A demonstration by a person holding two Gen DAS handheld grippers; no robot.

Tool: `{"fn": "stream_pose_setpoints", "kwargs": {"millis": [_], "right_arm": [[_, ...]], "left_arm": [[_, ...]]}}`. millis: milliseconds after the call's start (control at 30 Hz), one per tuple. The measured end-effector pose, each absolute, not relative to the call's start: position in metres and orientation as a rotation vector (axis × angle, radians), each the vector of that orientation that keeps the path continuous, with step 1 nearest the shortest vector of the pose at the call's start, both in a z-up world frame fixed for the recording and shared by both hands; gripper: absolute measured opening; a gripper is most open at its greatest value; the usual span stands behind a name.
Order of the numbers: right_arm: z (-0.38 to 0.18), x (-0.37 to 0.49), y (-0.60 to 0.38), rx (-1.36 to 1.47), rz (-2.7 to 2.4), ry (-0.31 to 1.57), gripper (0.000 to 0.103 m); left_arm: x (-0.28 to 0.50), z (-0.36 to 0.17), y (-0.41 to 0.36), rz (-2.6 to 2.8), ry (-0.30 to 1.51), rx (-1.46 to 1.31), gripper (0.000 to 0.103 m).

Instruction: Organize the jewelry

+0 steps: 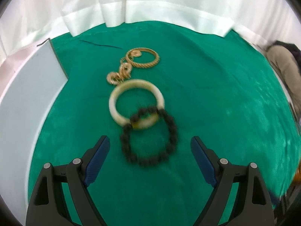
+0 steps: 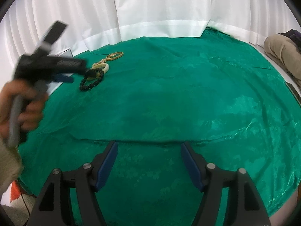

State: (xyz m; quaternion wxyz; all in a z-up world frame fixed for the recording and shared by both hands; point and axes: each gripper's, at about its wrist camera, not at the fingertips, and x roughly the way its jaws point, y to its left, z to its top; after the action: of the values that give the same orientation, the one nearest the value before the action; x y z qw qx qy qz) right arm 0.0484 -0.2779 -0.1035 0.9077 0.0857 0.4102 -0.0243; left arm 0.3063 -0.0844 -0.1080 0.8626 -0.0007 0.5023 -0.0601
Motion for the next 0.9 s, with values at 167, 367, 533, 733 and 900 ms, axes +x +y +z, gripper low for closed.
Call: {"fn": "stream_pose_setpoints", "kwargs": {"millis": [167,367,533,733,900], "right_arm": [[-0.105,0.048,-0.273,0.171,-0.026,0.846,0.071],[-0.107,0.052,-0.271,0.168,-0.016,0.853,0.071],[-0.107,0.052,-0.271,0.169,-0.019,0.854,0.071],[-0.106,0.056,-0.270,0.167,-0.013,0.854,0.071],[-0.105,0.051,-0.264,0.158,-0.005,0.852,0.071]], "left_arm": [[0.323,-0.130,-0.084,-0.126,1.090,-0.029,0.092],[0.314,-0.133,-0.093,-0.114,1.052,0.063,0.090],[0.304,-0.122,-0.089,-0.118,1.059,0.056,0.021],[0.281,-0.116,-0.071,-0.142,1.086,-0.002,0.010],[0.256,-0.102,-0.050,-0.162,1.081,-0.046,0.010]]}}
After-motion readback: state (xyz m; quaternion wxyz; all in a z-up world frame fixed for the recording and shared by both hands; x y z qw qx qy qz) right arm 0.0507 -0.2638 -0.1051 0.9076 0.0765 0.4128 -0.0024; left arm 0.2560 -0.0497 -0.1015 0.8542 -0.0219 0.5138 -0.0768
